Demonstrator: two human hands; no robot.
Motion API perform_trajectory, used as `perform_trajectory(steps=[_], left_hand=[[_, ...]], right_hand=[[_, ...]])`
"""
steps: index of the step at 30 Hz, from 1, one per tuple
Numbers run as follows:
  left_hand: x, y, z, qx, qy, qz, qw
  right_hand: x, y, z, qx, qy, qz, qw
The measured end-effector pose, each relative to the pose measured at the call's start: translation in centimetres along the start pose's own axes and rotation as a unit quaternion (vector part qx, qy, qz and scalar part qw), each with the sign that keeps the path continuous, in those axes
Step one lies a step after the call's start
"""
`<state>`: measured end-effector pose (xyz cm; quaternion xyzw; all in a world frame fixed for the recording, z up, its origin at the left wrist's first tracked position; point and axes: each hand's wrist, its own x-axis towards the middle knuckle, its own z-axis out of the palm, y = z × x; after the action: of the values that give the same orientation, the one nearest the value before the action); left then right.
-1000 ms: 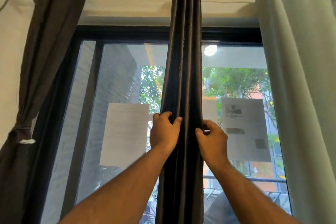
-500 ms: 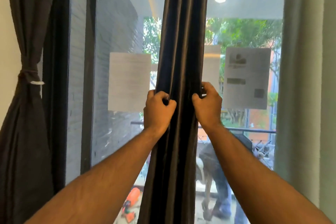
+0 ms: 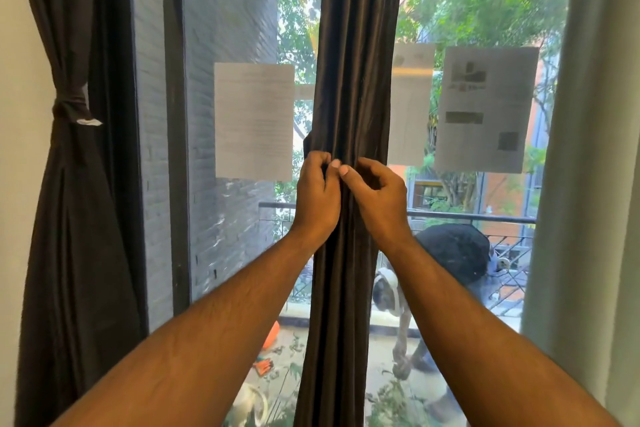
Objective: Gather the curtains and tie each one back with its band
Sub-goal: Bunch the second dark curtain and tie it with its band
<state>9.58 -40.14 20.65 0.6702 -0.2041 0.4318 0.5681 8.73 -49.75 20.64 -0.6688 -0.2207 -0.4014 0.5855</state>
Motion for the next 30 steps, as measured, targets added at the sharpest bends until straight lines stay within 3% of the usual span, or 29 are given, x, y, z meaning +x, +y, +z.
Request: perform_trajectory(steps=[3, 8, 10, 14, 20, 26, 30], left_hand=[[0.3, -0.2, -1.5, 0.054, 0.033, 0.035, 0.997], [2.0, -1.5, -7.7, 0.162, 0.134, 0.057, 0.976], [1.8, -1.1, -7.7, 0.168, 0.129, 0.057, 0.976], [-0.7, 1.8, -3.9, 0.103, 0.049, 0.088, 0.99], [-1.9, 3.4, -4.4, -0.061, -0.02, 0.019, 0.998], [-4.3, 1.9, -4.9, -0.121, -0.1, -0.013, 0.988], [-4.2, 0.5, -6.0, -0.024, -0.024, 0.024, 0.999]], right_hand=[[0.3, 0.3, -0.8, -0.035, 0.045, -0.016, 0.998], [1.4, 1.3, -6.3, -0.083, 0.213, 0.014, 0.973], [0.8, 0.5, -5.4, -0.102, 0.179, -0.004, 0.979], [-1.5, -1.3, 0.0, -0.107, 0.027, -0.063, 0.992], [-2.4, -1.3, -0.1, -0.017, 0.055, -0.04, 0.998], [-3.8, -1.0, 0.3, 0.031, 0.045, -0.031, 0.998], [-3.5, -0.9, -0.2, -0.011, 0.083, -0.025, 0.996]])
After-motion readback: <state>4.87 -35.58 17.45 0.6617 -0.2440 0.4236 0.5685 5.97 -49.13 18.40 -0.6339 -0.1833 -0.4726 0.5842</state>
